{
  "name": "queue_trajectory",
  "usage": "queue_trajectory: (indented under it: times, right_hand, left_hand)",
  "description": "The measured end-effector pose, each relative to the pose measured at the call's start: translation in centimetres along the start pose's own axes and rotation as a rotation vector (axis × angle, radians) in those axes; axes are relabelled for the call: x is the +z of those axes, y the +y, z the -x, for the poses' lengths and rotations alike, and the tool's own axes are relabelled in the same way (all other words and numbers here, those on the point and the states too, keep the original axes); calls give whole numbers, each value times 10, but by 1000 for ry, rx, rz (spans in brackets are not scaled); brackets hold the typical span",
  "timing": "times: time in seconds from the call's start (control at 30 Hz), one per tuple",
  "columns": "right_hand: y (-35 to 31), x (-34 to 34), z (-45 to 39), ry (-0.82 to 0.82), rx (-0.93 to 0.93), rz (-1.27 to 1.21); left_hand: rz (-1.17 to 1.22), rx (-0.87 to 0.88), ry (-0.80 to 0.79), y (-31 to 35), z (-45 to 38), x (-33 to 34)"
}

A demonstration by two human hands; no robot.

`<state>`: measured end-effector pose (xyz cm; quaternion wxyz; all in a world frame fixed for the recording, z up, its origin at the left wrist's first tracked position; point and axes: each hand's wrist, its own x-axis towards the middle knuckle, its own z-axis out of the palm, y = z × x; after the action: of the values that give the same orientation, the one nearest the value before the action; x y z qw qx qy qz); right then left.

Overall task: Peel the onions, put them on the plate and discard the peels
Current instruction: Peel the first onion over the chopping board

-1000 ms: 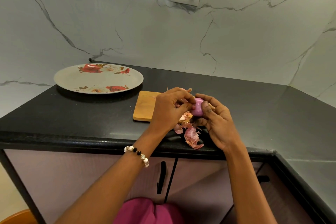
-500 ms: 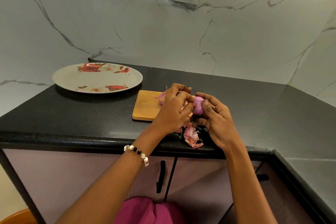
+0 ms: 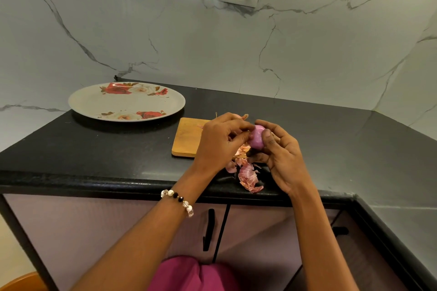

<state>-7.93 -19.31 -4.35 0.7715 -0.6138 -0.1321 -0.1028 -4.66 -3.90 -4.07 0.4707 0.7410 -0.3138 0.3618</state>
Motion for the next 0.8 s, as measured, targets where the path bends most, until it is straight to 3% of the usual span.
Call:
queue_trajectory:
  times: [0.3, 0.8]
  right_hand:
    - [1, 0, -1, -23, 7, 39]
    - [0, 1, 0, -31, 14, 46]
  left_hand:
    - [11, -5, -7, 0, -1, 0]
    - [-93, -128, -239, -3, 0, 6]
